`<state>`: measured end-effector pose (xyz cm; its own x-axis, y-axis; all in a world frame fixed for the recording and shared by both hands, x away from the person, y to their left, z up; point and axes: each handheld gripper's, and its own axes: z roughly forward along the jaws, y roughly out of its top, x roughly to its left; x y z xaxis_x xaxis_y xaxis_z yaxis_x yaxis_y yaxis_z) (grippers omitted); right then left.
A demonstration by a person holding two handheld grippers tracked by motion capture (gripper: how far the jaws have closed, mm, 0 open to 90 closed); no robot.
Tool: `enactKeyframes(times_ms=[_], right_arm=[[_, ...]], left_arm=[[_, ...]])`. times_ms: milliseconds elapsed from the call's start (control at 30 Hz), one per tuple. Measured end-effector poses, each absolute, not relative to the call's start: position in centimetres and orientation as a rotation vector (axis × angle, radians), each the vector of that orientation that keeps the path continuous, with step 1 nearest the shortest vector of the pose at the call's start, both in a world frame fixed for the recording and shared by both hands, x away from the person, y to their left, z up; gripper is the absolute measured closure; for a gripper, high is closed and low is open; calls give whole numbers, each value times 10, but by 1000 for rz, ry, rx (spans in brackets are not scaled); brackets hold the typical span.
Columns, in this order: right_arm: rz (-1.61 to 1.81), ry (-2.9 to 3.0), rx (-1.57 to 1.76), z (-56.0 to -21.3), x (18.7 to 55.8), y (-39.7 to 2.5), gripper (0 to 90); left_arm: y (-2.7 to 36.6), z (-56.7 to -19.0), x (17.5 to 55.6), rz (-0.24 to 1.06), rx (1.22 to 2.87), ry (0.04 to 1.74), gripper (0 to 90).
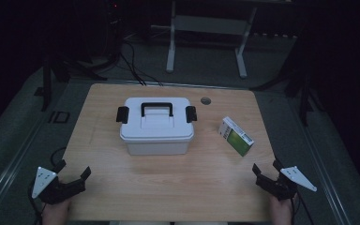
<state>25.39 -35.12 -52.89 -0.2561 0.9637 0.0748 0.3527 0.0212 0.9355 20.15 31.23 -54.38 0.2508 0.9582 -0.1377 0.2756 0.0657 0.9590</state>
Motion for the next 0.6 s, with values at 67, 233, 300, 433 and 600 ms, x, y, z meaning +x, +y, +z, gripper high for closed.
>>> enactKeyframes(times_ms=[67, 233, 300, 433, 600], right_arm=[[1289, 1696, 1325, -522, 253, -343, 124], [1351, 1740, 1230, -506, 252, -322, 135], [1375, 1766, 1190, -498, 255, -311, 150], [1398, 1791, 1151, -492, 260, -299, 168], [1434, 1819, 1107, -484, 273, -279, 173]], left_arm=[[310, -539, 201, 781, 1437, 1211, 9], [307, -530, 207, 746, 1433, 1171, 9], [307, -529, 209, 747, 1439, 1164, 9], [304, -527, 221, 726, 1466, 1153, 9], [296, -526, 239, 716, 1516, 1145, 9]])
